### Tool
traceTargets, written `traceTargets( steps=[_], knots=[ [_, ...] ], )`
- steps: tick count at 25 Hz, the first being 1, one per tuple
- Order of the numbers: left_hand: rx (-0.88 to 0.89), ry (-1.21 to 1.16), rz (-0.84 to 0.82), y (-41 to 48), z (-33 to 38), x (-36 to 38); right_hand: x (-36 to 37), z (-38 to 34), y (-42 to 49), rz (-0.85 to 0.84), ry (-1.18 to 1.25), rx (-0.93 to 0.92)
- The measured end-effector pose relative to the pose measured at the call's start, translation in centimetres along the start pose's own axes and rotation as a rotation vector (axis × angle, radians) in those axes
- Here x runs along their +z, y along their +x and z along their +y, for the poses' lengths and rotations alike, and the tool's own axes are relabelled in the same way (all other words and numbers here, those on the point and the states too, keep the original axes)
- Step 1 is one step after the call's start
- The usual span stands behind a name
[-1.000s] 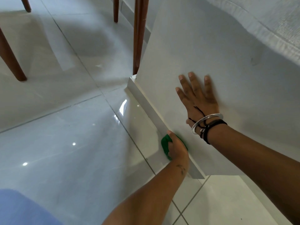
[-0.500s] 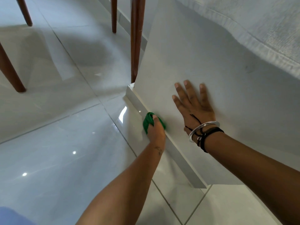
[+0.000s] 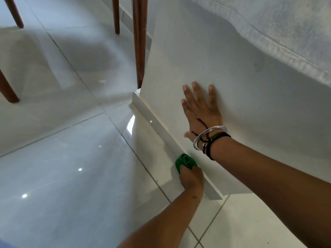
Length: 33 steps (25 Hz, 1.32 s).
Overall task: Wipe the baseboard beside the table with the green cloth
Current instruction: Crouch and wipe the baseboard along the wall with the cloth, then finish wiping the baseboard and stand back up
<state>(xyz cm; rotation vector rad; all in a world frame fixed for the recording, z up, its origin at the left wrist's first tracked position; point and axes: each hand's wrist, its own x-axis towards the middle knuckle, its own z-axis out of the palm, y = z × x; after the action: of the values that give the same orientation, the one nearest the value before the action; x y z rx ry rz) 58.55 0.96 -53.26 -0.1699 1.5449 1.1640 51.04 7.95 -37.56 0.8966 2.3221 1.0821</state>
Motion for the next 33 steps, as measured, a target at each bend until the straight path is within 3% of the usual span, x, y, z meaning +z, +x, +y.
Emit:
traceTargets(
  steps=[3,6,10,12,14,16,19,24,28,33],
  knots=[
    [-0.114,-0.103,-0.081,0.3,1.8,-2.9,0.1,-1.2,-0.4,-0.029,0.162,-0.027],
    [-0.053,-0.310,-0.175,-2.7,8.2,-10.3,-1.9,-1.6,-0.7,-0.136,0.750,-0.039],
    [0.026,-0.538,-0.285,-11.0,19.1,-21.2,-9.7,0.9,0.2,-0.660,2.176,0.437],
    [0.075,-0.515,-0.310,-16.6,24.4,-25.0,-14.9,2.9,-0.4,-1.069,2.552,0.367],
    [0.106,-0.500,-0.376,-22.0,29.9,-27.3,-20.4,5.0,-1.1,-1.159,2.626,0.202],
    [0.150,-0.399,-0.342,-27.6,34.9,-28.7,-26.4,8.3,-1.5,-1.059,2.580,0.179],
    [0.199,-0.103,-0.121,-35.7,40.5,-29.9,-35.6,14.7,-2.6,-0.866,2.523,0.237],
    [0.246,0.010,-0.019,-48.5,50.0,-33.1,-50.0,24.6,-4.1,-0.579,2.405,0.353],
    [0.239,0.103,0.054,-52.7,55.3,-34.9,-55.5,26.7,-4.3,-0.695,2.377,0.506],
    [0.252,0.224,0.148,-48.0,61.6,-34.3,-55.6,25.8,2.8,-0.708,2.330,0.621]
  ],
)
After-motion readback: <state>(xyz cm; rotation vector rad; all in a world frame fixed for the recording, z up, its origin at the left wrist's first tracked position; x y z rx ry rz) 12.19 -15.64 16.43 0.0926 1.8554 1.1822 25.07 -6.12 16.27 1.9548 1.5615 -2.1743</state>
